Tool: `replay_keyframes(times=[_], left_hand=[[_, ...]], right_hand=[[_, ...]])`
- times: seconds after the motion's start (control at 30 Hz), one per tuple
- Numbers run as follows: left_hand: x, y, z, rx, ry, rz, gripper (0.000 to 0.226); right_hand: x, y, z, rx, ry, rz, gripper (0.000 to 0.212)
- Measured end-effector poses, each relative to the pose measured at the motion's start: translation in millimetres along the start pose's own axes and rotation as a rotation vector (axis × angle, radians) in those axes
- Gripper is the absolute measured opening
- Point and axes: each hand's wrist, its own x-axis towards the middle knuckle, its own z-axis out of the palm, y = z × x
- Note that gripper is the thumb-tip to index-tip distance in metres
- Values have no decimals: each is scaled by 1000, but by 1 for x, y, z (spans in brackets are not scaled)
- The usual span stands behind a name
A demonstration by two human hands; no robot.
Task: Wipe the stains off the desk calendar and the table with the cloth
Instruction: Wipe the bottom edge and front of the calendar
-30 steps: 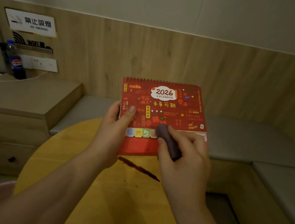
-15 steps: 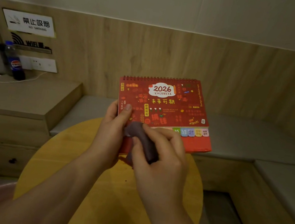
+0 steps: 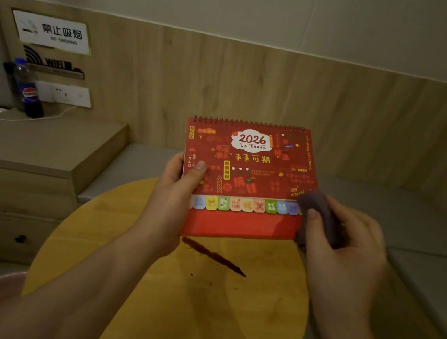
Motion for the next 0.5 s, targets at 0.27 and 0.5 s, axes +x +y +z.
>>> replay_keyframes(times=[0.27,0.5], left_hand=[[-1,-4,6,17,-11,9,21],[0,-13,14,-45,-9,50,24]], right_hand=[[-38,-19,24,128,-104,32,33],[-69,-45,53,207,-166,-56,35]])
